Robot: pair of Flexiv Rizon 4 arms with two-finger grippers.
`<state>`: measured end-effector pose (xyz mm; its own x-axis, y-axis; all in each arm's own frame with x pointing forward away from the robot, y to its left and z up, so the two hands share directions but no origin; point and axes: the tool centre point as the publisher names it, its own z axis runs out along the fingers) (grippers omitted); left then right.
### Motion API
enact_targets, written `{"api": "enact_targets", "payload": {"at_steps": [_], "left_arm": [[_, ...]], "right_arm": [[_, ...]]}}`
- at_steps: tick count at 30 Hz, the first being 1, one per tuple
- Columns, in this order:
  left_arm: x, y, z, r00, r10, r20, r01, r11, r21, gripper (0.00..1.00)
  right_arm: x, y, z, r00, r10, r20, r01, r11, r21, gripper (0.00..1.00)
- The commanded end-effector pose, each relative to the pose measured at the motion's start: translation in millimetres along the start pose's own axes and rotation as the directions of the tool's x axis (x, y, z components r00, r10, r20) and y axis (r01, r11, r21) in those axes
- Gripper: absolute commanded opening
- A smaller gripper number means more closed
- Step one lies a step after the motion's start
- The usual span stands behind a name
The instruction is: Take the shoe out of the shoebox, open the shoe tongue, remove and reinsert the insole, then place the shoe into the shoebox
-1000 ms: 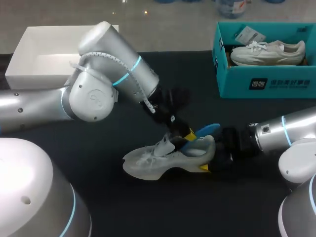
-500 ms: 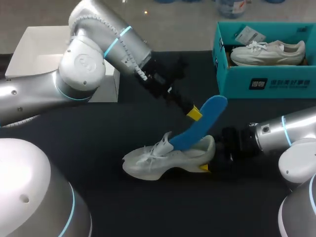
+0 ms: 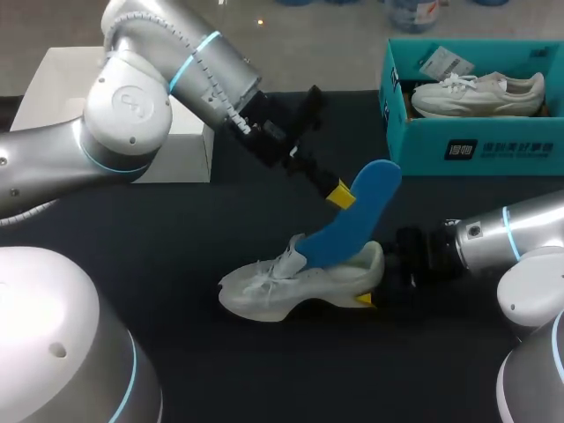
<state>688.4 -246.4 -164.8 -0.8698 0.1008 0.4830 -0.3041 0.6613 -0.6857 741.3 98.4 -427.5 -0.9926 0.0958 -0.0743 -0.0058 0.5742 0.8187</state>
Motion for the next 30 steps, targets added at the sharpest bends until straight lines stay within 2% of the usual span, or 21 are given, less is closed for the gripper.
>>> {"api": "enact_targets", "payload": {"at_steps": [1, 7, 17, 23, 30], "left_arm": [[-0.2, 0.7, 0.3, 1.0, 0.001, -0.001, -0.001, 1.0, 0.002, 0.0], [-0.2, 0.7, 0.3, 1.0, 0.001, -0.001, -0.001, 1.0, 0.002, 0.0], [58.1, -14.7, -39.7, 0.993, -0.052, -0.108, 0.069, 0.984, 0.166, 0.0], [91.1, -25.6, -49.4, 0.975, -0.104, -0.199, 0.15, 0.96, 0.236, 0.0], [119.8, -39.3, -54.8, 0.946, -0.132, -0.296, 0.225, 0.925, 0.305, 0.0]], "right_arm": [[0.7, -1.2, 2.4, 1.0, -0.001, 0.002, 0.001, 1.0, 0.001, 0.0], [0.7, -1.2, 2.4, 1.0, -0.001, 0.002, 0.001, 1.0, 0.001, 0.0], [0.7, -1.2, 2.4, 1.0, -0.001, 0.002, 0.001, 1.0, 0.001, 0.0], [0.7, -1.2, 2.4, 1.0, -0.001, 0.002, 0.001, 1.0, 0.001, 0.0], [0.7, -1.2, 2.4, 1.0, -0.001, 0.002, 0.001, 1.0, 0.001, 0.0]]}}
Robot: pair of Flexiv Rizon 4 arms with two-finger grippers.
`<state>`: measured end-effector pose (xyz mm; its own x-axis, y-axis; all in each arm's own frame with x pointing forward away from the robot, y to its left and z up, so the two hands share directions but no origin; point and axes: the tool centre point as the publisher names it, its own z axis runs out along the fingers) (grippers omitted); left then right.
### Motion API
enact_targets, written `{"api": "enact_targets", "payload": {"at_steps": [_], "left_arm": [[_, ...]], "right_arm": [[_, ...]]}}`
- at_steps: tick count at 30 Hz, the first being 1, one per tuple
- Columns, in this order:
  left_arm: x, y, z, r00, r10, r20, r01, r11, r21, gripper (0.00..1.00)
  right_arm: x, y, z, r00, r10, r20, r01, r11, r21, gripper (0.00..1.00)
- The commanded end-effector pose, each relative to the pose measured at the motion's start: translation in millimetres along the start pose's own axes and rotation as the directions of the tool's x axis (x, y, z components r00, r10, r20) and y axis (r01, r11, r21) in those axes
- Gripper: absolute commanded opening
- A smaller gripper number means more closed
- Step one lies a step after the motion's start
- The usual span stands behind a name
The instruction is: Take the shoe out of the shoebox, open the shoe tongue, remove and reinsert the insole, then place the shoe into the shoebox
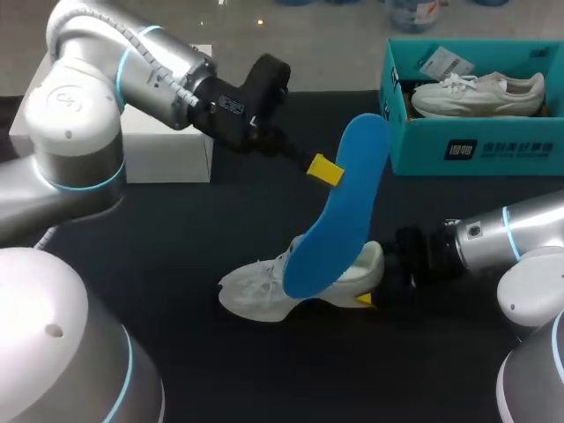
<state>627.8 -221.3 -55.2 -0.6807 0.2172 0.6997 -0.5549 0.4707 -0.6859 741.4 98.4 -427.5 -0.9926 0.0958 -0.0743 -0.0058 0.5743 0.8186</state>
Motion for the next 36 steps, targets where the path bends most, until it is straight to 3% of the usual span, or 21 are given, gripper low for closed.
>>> {"api": "enact_targets", "payload": {"at_steps": [1, 6, 9, 22, 30, 36], "left_arm": [[14.9, 1.2, 2.7, 0.999, -0.011, -0.035, 0.015, 0.995, 0.097, 0.0], [34.3, -6.1, 4.8, 0.993, -0.022, -0.117, 0.042, 0.984, 0.175, 0.0], [44.0, -8.3, 7.6, 0.994, -0.006, -0.105, 0.025, 0.984, 0.178, 0.0], [44.0, -8.3, 7.6, 0.994, -0.006, -0.105, 0.025, 0.984, 0.178, 0.0], [76.9, -20.2, -4.9, 0.971, 0.005, -0.241, 0.07, 0.951, 0.301, 0.0], [99.4, -24.8, -5.4, 0.963, 0.027, -0.27, 0.053, 0.956, 0.287, 0.0]], "right_arm": [[0.7, -1.2, 2.4, 1.0, -0.001, 0.002, 0.001, 1.0, 0.001, 0.0], [0.7, -1.2, 2.4, 1.0, -0.001, 0.002, 0.001, 1.0, 0.001, 0.0], [0.7, -1.2, 2.4, 1.0, -0.001, 0.002, 0.001, 1.0, 0.001, 0.0], [0.7, -1.2, 2.4, 1.0, -0.001, 0.002, 0.001, 1.0, 0.001, 0.0], [0.7, -1.2, 2.4, 1.0, -0.001, 0.002, 0.001, 1.0, 0.001, 0.0], [0.7, -1.2, 2.4, 1.0, -0.001, 0.002, 0.001, 1.0, 0.001, 0.0]]}}
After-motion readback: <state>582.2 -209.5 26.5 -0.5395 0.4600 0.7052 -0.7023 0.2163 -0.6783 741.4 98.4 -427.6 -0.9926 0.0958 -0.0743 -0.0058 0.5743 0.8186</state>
